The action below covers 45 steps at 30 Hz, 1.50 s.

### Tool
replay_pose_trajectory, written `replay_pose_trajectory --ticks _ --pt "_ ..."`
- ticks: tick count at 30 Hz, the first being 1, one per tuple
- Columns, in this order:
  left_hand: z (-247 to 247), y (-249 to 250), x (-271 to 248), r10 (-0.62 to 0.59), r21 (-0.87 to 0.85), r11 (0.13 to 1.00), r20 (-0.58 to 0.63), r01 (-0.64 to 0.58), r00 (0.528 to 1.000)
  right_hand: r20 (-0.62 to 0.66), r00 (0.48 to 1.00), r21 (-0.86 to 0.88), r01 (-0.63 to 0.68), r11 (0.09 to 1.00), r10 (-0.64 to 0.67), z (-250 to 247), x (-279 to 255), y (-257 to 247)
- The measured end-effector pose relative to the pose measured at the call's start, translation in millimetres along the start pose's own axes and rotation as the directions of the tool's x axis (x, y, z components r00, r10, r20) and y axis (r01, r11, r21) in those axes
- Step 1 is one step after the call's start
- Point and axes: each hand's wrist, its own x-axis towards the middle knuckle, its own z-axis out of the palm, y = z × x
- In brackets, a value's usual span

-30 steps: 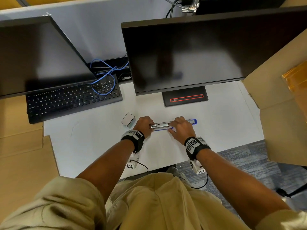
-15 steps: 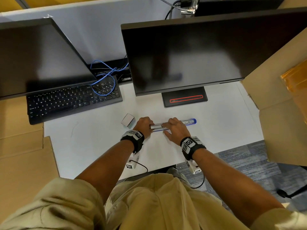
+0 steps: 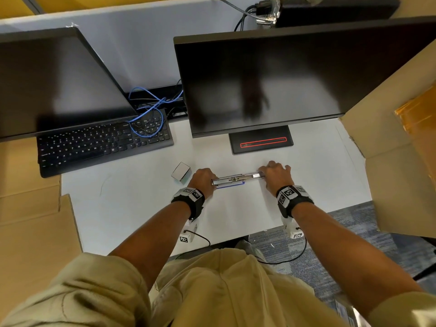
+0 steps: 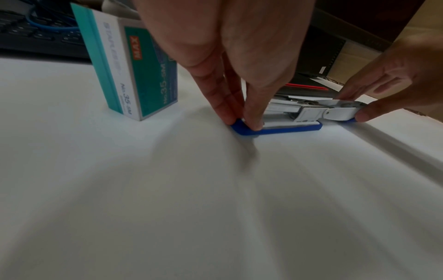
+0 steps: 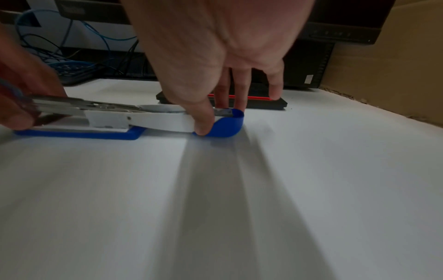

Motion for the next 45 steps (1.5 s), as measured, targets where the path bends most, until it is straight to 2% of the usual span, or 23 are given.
replay_pose_trajectory --ticks 5,8,12,14,20,24,32,39,45 --pt "1.1 -1.0 3.1 -0.039 -0.017 0.999 0.009 0.039 0.999 -0.167 0.986 0.215 0.045 0.976 -0.009 -1.3 -8.5 5.8" --pt "3.9 -2.8 2.3 -0.057 -0.013 0.998 0.006 0.057 0.998 -0.280 0.959 0.252 0.111 0.961 -0.037 -5.6 -14.2 5.6" --pt "6.8 -5.2 3.2 -0.101 -0.045 0.994 0.007 0.101 0.995 -0.338 0.936 0.332 0.219 0.918 -0.101 -11.6 -13.4 1.3" --pt "6.7 -4.2 3.5 -0.104 -0.041 0.994 0.013 0.104 0.995 -0.332 0.933 0.384 0.270 0.883 -0.141 -16.1 -12.2 -2.2" --pt "6.4 -3.0 2.0 -0.117 -0.026 0.993 0.021 0.118 0.993 -0.274 0.941 0.487 0.315 0.814 -0.200 -25.8 -10.5 -17.2" --pt "4.8 -1.7 1.4 -0.119 -0.030 0.992 0.027 0.120 0.992 -0.229 0.924 0.447 0.378 0.811 -0.305 -25.5 -9.6 -44.6" --pt "-0.4 3.9 -2.9 -0.185 -0.116 0.975 0.040 0.189 0.982 -0.128 0.921 0.353 0.388 0.851 -0.367 -9.8 -4.8 -94.6" --pt "-1.9 3.8 -6.1 -0.178 -0.126 0.974 0.079 0.187 0.981 -0.097 0.918 0.243 0.396 0.885 -0.384 1.1 -2.7 -100.9" --pt "-6.9 6.6 -12.9 -0.155 -0.093 0.982 0.124 0.166 0.980 -0.041 0.903 0.206 0.427 0.880 -0.428 2.2 -9.1 -93.9"
